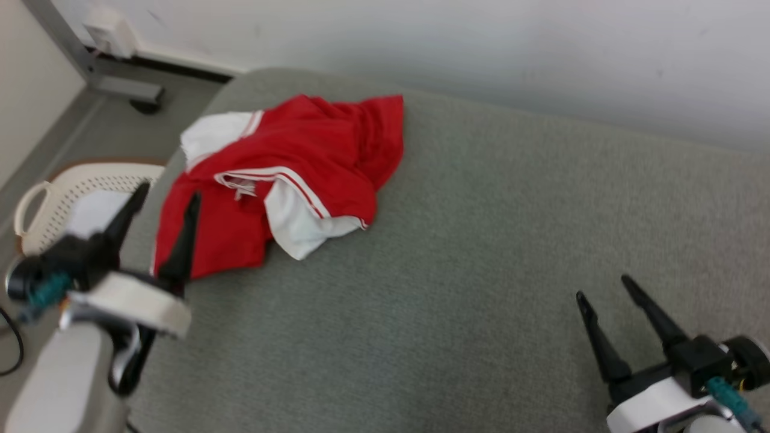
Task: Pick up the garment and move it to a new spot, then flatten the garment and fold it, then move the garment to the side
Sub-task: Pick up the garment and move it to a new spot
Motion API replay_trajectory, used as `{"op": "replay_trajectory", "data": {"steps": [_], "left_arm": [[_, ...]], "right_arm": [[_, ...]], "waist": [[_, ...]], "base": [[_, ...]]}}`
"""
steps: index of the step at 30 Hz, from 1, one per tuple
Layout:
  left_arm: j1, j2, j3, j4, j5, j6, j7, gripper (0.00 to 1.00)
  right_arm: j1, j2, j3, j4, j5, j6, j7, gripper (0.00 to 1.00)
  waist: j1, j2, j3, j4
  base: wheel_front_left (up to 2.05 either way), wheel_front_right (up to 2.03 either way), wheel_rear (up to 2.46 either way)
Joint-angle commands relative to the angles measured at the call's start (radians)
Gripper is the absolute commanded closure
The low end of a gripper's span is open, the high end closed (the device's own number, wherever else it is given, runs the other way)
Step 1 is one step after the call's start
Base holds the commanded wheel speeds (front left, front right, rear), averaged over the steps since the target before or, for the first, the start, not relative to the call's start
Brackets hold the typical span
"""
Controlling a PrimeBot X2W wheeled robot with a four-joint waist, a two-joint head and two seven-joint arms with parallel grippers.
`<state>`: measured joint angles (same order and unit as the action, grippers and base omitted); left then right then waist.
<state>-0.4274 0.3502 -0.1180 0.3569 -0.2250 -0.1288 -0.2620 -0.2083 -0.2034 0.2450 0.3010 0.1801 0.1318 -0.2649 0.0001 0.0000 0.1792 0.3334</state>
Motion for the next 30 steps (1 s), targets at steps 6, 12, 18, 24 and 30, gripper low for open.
{"op": "replay_trajectory", "data": {"steps": [6, 12, 18, 24, 30], "left_arm": [[-0.265, 0.068, -0.123, 0.118, -0.17, 0.0, 0.07, 0.0], [-0.441, 0.052, -0.194, 0.313, -0.268, 0.0, 0.145, 0.0], [-0.528, 0.056, -0.254, 0.504, -0.301, 0.0, 0.248, 0.0], [-0.534, 0.042, -0.293, 0.673, -0.297, 0.0, 0.339, 1.0], [-0.603, 0.093, -0.255, 0.669, -0.307, 0.025, 0.24, 1.0]], "right_arm": [[-0.088, -0.069, 0.005, -0.016, -0.017, -0.002, 0.001, 0.0], [-0.098, -0.115, 0.003, -0.014, -0.031, -0.003, 0.005, 0.0], [-0.086, -0.137, -0.002, -0.024, -0.039, -0.004, 0.011, 0.0], [-0.044, -0.119, -0.019, -0.02, -0.039, -0.005, 0.013, 0.0], [0.005, -0.063, -0.022, -0.019, -0.023, -0.002, 0.01, 0.0]], "waist": [[-0.0001, 0.0, 0.251, -0.1], [-0.0001, 0.0, 0.333, -0.138], [-0.0001, 0.0, 0.38, -0.185], [-0.0001, 0.0, 0.357, -0.209], [-0.0001, 0.0, 0.252, -0.196]], "base": [[0.0, 0.0, 0.0], [0.0, 0.0, 0.0], [0.0, 0.0, 0.0], [0.0, 0.0, 0.0], [0.0, 0.0, 0.0]]}}
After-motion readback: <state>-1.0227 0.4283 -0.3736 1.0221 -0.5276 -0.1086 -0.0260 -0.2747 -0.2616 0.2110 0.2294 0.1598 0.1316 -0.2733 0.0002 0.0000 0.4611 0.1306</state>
